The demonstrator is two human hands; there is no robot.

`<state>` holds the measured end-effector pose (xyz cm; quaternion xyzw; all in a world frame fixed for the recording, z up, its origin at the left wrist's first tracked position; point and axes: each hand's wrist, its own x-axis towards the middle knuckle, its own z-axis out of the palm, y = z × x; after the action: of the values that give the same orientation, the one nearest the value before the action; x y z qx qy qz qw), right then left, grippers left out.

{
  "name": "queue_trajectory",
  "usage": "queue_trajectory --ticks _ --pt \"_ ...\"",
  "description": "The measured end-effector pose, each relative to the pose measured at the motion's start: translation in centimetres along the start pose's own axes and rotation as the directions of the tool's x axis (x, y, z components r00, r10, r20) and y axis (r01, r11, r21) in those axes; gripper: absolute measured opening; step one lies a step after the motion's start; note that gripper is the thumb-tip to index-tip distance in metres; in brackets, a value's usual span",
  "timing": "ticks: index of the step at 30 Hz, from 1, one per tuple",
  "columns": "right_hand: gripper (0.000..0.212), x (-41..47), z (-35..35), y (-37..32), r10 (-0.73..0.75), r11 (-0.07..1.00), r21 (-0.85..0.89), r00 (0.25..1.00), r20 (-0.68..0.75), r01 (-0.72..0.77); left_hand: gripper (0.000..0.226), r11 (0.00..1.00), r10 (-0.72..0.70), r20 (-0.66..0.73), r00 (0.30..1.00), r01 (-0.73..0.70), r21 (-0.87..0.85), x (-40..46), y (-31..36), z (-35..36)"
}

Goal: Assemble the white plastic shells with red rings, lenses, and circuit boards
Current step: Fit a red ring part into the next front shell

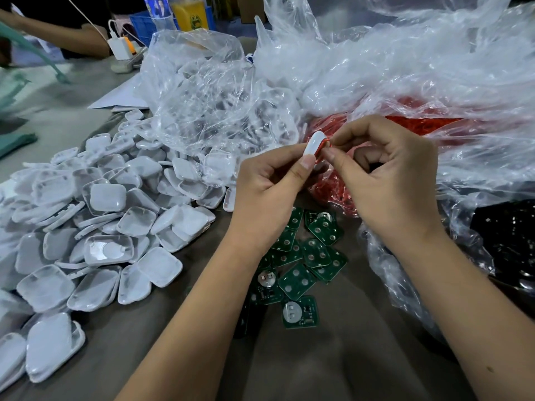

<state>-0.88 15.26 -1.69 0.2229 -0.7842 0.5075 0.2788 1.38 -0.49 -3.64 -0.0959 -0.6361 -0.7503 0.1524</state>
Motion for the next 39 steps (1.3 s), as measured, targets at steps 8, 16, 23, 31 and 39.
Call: queue_trajectory --ticks 8,16,23,31,39 --pt "0.005 0.2 -0.1 0.0 -0.031 0.999 -0.041 0.999 -0.042 0.029 0.019 1.000 0.022 0.047 0.999 -0.021 -0.012 -0.4 0.5 0.1" --pt "0.004 0.3 -0.3 0.1 0.000 1.000 0.014 1.000 0.030 0.000 0.018 0.998 0.032 0.077 0.997 -0.028 -0.052 -0.2 0.5 -0.4" --pt "0.004 0.2 -0.3 0.3 -0.003 1.000 0.004 0.997 0.077 0.002 0.011 0.996 0.023 0.088 0.996 -0.016 -0.088 -0.1 0.4 -0.7" --pt "0.006 0.2 -0.4 0.1 -0.036 0.999 0.009 0.992 0.123 0.035 0.023 0.992 -0.039 0.099 0.994 0.050 -0.112 -0.2 0.7 -1.1" --pt "0.012 0.2 -0.9 0.5 0.066 0.992 0.093 0.977 0.202 -0.086 0.031 0.985 -0.159 0.164 0.974 0.167 -0.035 0.1 1.4 -2.3"
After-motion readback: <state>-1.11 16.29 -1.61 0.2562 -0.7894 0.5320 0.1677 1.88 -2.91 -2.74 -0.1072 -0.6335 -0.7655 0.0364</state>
